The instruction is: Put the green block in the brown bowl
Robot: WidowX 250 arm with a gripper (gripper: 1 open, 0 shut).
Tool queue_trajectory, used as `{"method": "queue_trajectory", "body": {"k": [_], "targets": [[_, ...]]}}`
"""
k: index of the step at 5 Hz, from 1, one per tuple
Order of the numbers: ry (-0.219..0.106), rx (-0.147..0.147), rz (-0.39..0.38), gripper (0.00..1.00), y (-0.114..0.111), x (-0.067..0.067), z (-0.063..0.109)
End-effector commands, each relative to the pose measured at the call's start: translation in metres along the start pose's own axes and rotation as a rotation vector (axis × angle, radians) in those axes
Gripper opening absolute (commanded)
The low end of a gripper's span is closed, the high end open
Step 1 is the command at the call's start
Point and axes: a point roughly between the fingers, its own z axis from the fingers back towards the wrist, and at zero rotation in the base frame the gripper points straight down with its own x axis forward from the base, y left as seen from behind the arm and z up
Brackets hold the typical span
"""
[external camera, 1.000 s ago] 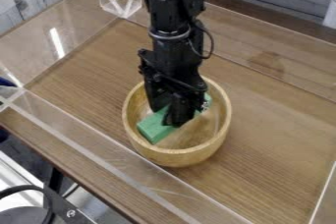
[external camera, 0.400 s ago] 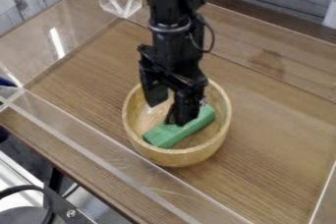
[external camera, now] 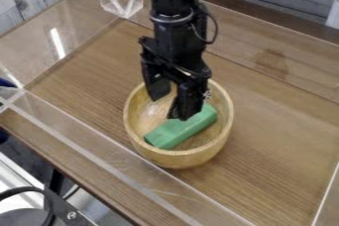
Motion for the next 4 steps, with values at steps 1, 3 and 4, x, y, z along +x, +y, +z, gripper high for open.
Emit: {"method": "queue_trajectory", "body": {"k": [1, 3, 4], "targets": [[-0.084, 0.027, -0.011, 1.00, 0.000, 0.011, 0.022], [-0.117, 0.029, 0.000, 1.00, 0.001, 0.011, 0.041], [-0.166, 0.036, 0.036, 1.00, 0.009, 0.012, 0.072]]}}
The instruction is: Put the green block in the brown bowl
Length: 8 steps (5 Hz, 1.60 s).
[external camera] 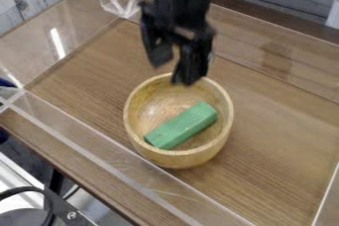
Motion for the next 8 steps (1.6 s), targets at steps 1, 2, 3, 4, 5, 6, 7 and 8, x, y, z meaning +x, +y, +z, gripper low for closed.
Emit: {"method": "queue_trajectory", "body": {"k": [1, 2, 3, 4, 5, 6, 7, 8], "targets": [[-0.100, 0.032, 0.043, 1.00, 0.015, 0.013, 0.044], [-0.104, 0.037, 0.064, 0.00, 0.028, 0.011, 0.039], [-0.083, 0.033, 0.046, 0.00, 0.024, 0.014, 0.024], [-0.058, 0.030, 0.031, 0.00, 0.024, 0.016, 0.005], [-0.036, 0.031, 0.007, 0.00, 0.020, 0.013, -0.019], [-0.028, 0.033, -0.004, 0.00, 0.019, 0.012, -0.037], [-0.020, 0.037, -0.009, 0.00, 0.020, 0.011, -0.050], [-0.016, 0.039, -0.004, 0.00, 0.021, 0.011, -0.056]]}}
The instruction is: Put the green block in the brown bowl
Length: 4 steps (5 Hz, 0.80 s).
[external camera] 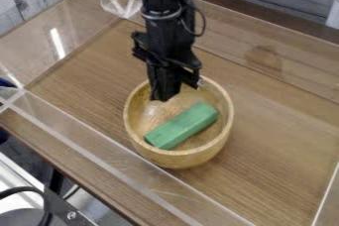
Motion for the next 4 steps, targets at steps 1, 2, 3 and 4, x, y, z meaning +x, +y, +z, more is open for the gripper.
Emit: {"method": "queue_trajectory", "body": {"k": [1, 2, 3, 4], "targets": [[-0.037, 0.013, -0.002, 1.00, 0.001, 0.006, 0.013], [-0.043, 0.010, 0.005, 1.00, 0.001, 0.007, 0.019], [-0.055, 0.006, 0.013, 1.00, 0.001, 0.007, 0.030], [-0.111, 0.009, 0.033, 1.00, 0.003, 0.010, 0.061]]}}
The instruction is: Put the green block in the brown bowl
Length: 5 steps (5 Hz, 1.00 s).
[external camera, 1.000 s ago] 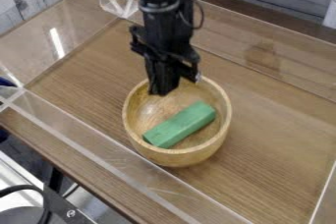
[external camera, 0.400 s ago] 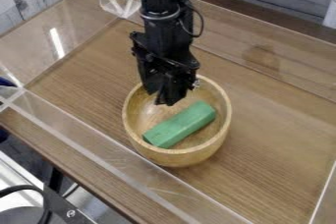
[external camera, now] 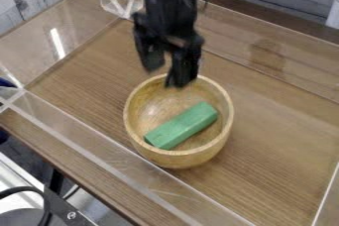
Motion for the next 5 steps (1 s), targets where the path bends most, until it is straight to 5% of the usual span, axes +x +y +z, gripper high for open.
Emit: {"method": "queue_trajectory", "body": {"k": [1, 2, 3, 5], "targets": [[-0.092, 0.029, 0.019, 1.00, 0.004, 0.014, 0.047], [-0.119, 0.037, 0.040, 1.00, 0.013, 0.015, 0.060], [-0.114, 0.036, 0.041, 0.00, 0.020, 0.012, 0.050], [-0.061, 0.032, 0.013, 0.00, 0.019, 0.012, 0.011]]}}
